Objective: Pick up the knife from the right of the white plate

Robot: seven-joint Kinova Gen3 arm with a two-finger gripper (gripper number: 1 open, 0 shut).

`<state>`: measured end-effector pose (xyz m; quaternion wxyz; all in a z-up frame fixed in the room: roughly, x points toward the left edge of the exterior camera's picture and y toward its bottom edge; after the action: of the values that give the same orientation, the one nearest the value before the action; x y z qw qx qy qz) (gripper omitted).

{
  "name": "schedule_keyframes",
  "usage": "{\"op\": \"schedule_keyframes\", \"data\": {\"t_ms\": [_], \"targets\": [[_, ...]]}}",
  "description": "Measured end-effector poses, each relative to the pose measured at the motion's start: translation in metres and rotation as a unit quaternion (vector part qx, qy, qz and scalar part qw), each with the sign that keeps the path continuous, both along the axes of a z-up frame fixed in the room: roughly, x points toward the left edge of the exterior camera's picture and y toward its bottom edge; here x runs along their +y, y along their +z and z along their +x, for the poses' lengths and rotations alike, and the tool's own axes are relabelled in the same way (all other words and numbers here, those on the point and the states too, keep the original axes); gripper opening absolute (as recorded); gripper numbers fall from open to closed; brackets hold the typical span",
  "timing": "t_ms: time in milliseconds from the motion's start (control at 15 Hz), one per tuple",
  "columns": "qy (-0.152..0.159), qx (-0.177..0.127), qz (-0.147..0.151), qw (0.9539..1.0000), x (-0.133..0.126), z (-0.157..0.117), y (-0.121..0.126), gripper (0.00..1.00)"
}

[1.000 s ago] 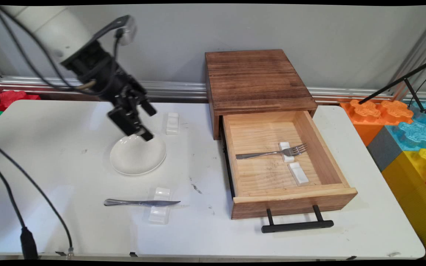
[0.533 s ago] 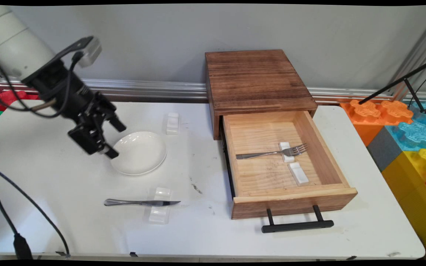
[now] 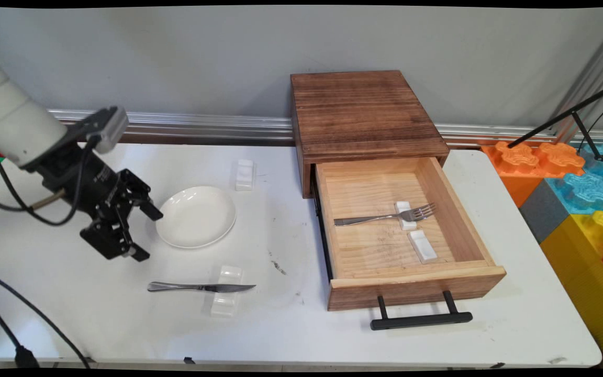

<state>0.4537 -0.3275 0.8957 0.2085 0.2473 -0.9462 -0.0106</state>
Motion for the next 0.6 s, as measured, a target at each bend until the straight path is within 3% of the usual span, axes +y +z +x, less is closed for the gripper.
{"op": "schedule_keyframes", "data": {"t_ms": [600], "targets": [[-0.040,-0.007,-0.022,0.9990,0.009,-0.002,-0.058,1.00]]}}
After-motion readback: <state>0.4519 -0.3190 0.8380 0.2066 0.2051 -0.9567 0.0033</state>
